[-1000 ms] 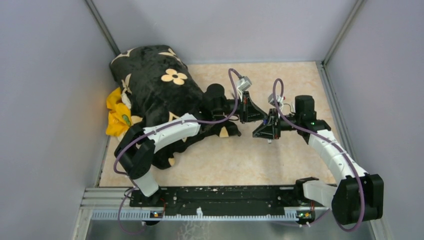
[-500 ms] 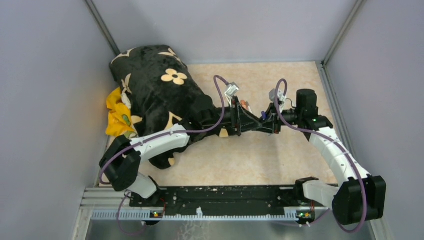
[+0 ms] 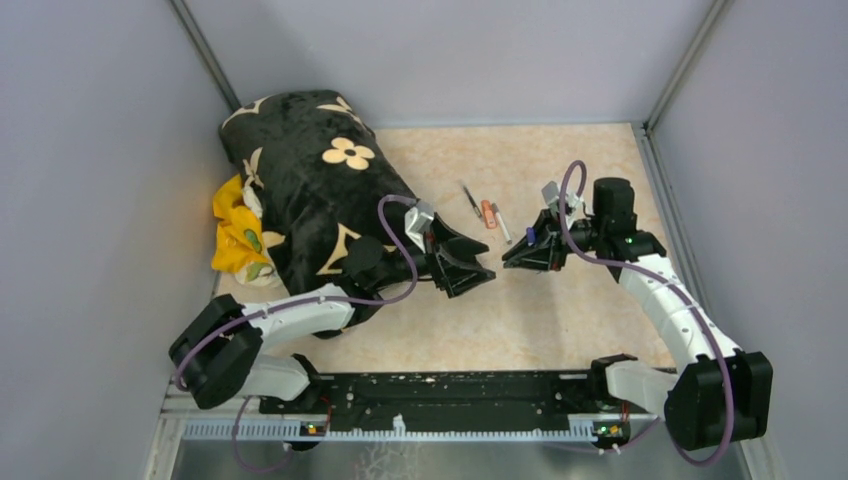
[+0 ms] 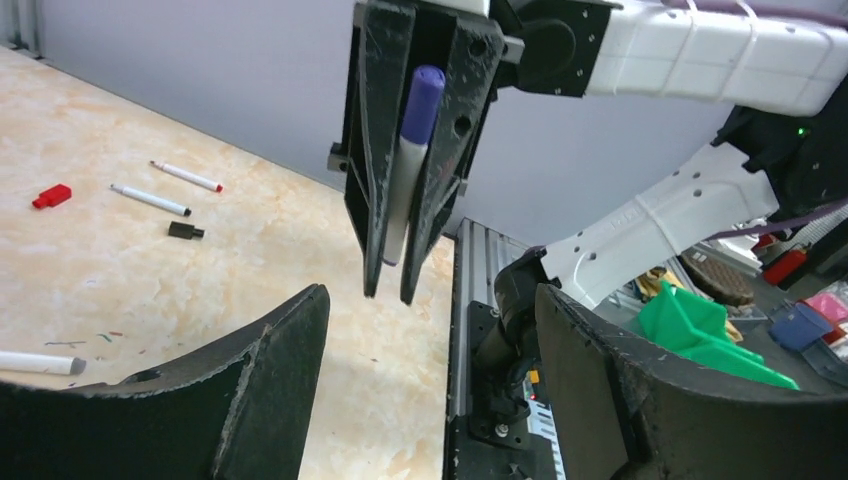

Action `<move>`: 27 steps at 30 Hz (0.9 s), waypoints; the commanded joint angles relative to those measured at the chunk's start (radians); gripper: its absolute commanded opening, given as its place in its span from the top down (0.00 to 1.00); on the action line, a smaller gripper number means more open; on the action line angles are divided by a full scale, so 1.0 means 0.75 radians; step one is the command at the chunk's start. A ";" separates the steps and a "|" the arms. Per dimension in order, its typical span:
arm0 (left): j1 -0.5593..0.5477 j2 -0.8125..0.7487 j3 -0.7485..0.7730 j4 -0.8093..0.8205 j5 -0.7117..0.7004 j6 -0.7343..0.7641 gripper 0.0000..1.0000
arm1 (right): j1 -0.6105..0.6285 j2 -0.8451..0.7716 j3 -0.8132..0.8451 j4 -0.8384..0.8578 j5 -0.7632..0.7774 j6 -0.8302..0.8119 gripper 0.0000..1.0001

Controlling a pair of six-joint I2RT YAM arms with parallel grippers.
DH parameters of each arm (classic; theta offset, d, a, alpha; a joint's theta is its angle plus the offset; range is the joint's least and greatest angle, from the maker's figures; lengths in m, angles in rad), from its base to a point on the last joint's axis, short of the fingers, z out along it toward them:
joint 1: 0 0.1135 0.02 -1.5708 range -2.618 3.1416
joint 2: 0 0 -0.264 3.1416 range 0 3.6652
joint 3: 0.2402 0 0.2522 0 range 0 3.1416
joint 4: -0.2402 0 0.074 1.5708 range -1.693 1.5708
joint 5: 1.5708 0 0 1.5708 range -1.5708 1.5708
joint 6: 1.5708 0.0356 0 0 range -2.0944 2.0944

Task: Insert the pens into the pen caps
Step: Place the pen at the center of the board.

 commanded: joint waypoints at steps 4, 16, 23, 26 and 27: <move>-0.095 0.081 -0.200 0.443 -0.052 0.130 0.18 | -0.007 0.012 -0.040 0.414 -0.066 0.367 1.00; -0.101 -0.111 -0.262 -0.062 -0.261 0.305 0.17 | -0.102 0.175 0.009 0.381 1.047 0.508 0.96; -0.100 -0.404 -0.347 -0.373 -0.440 0.360 0.15 | -0.072 0.572 0.228 0.261 1.318 0.587 0.95; -0.099 -0.498 -0.408 -0.377 -0.475 0.358 0.14 | -0.051 0.748 0.344 0.201 1.361 0.601 0.94; -0.099 -0.520 -0.419 -0.383 -0.481 0.357 0.13 | -0.049 0.811 0.384 0.169 1.358 0.609 0.94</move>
